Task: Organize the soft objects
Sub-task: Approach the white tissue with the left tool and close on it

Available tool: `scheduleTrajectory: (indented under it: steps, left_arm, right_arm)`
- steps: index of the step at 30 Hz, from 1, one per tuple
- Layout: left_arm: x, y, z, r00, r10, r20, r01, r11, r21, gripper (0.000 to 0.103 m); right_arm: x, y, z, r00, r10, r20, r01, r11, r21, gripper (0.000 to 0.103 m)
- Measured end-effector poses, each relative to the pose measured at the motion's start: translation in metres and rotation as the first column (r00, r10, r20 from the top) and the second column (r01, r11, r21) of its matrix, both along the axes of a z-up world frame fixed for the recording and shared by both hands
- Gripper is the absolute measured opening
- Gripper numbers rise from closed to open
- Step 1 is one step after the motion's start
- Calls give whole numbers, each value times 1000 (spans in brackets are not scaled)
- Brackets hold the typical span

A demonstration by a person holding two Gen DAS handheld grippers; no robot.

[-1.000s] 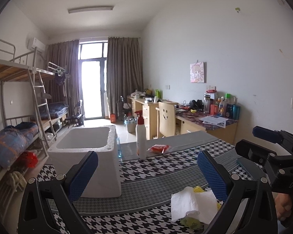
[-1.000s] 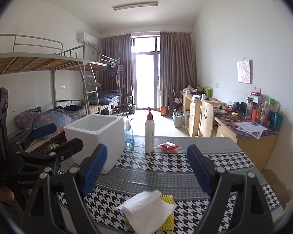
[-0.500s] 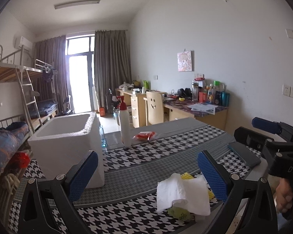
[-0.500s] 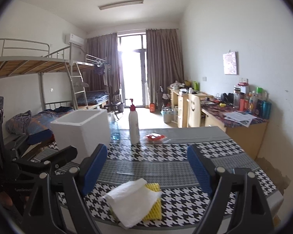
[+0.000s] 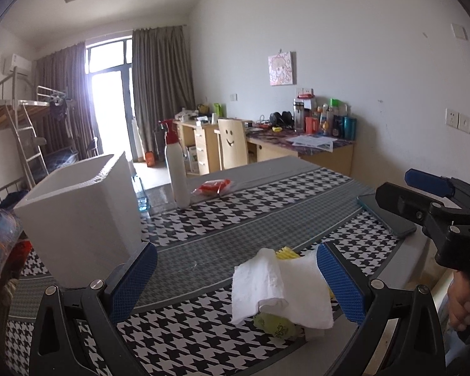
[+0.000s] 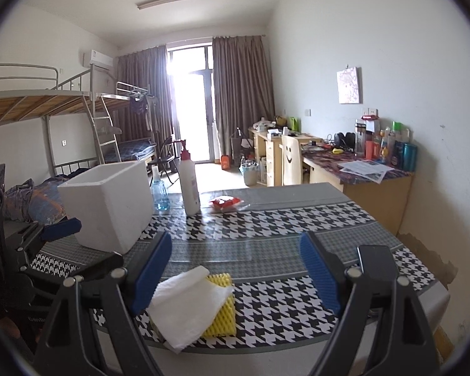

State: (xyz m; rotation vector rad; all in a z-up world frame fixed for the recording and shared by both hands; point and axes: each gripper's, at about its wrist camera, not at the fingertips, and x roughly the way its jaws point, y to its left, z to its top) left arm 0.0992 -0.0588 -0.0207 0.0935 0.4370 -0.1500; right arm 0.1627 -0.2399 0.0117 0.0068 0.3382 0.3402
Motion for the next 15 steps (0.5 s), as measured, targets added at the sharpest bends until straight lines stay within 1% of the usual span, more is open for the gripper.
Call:
scheduleTrajectory:
  steps: [4,7,10,15]
  left_arm:
    - [4,-1,-5,1000,-9,-25,9,1000,-3,102]
    - [7,-3,-7,999,-4,-42,5,1000,5,102]
    - [12,-5,-13,998,-9,-66,10,1000,6,102]
    - [19,-9,-20,995,-12,-102,14,1000,16,102]
  right_arm:
    - [2,1,-7,1000,2,-21,-2,1000,-18,87]
    - [7,1,-10,999,9,-54,-10,1000,-12,87]
    - [8,1,-16,998,10,-64,-12,1000,-25,87]
    - [13,-4,-22,995,-1,-96,0,1000,-15,87]
